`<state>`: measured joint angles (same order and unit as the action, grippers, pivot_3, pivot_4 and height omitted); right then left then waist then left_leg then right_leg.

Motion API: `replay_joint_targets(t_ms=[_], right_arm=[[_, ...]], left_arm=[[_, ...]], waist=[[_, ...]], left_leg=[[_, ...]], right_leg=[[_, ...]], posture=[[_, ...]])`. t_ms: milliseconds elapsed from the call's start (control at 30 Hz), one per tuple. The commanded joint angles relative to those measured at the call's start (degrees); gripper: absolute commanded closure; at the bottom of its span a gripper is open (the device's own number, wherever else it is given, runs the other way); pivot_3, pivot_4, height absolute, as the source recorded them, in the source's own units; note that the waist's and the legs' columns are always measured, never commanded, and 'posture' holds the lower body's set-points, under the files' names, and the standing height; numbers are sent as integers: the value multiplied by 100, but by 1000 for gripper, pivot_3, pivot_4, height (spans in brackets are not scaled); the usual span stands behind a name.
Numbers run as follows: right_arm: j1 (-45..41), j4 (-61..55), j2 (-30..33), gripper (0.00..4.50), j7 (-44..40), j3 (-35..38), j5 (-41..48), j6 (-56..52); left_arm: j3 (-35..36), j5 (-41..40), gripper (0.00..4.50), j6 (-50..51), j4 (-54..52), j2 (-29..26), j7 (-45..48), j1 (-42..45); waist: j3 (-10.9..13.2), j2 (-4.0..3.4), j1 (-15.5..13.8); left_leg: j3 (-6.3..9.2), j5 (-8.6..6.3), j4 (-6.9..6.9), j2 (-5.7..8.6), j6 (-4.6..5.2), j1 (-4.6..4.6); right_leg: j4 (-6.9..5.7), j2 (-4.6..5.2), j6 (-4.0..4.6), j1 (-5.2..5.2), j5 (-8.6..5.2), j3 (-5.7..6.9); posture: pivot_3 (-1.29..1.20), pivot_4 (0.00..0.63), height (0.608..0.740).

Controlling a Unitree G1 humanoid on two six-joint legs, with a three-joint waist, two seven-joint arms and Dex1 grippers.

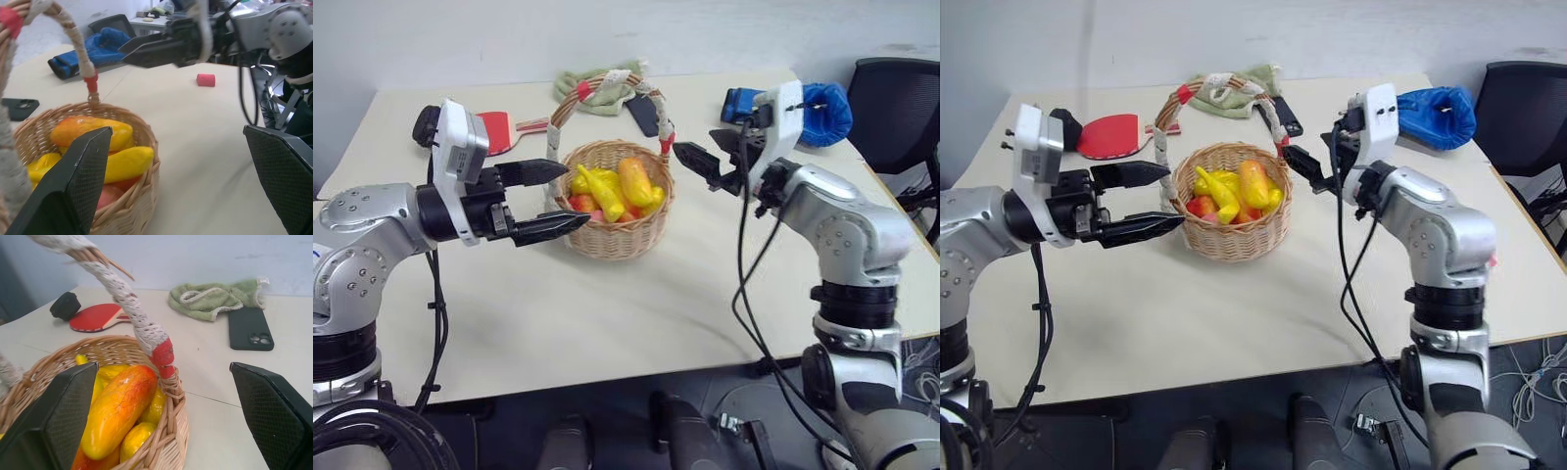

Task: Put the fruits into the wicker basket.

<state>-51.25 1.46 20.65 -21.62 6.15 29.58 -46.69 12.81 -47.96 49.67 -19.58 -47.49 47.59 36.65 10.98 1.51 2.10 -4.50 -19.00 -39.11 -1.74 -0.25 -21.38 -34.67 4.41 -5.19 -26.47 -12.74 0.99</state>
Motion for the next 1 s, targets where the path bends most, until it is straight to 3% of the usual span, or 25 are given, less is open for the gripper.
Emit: replay_joint_targets(t_ms=[33,367,467,767,833,1000], right_arm=[[-397,614,-236,23,-170,-117,-253,634],[-1238,2688,-710,23,-298,-266,-938,1809],[-1428,3176,-787,649,-334,-229,-1064,2121],[-1395,3012,-818,3776,-537,-135,-961,2239],[-1267,2733,-746,4183,-549,-103,-934,2175],[-569,1362,-226,4204,-528,139,-872,1875]], left_arm=[[56,2,0,-169,-17,-23,20,225],[43,48,0,-276,-80,10,-48,187],[73,27,0,-277,-105,9,-81,182],[74,15,0,-303,-85,38,-115,175],[13,23,0,-323,-62,80,-105,206],[-188,57,0,-362,46,256,-66,405]], waist=[[0,0,-4],[0,0,0],[0,0,0],[0,0,12],[1,-3,14],[1,-2,-55]], left_leg=[[-11,3,0,-1,-4,1],[-10,5,1,-3,-8,-3],[-11,12,2,-4,-23,-4],[-3,11,3,-8,-25,-4],[2,11,3,-8,-26,-4],[8,9,4,-7,-27,-8]], right_leg=[[-6,-1,2,0,-1,1],[-7,7,2,-4,-1,-7],[-4,6,2,-4,-1,-5],[-3,6,2,-4,-1,-5],[-4,6,2,-7,-1,-5],[0,7,2,-6,-1,-2]], posture=[[0,150,740],[0,150,740],[0,150,740],[0,150,740],[0,150,740],[0,150,740]])
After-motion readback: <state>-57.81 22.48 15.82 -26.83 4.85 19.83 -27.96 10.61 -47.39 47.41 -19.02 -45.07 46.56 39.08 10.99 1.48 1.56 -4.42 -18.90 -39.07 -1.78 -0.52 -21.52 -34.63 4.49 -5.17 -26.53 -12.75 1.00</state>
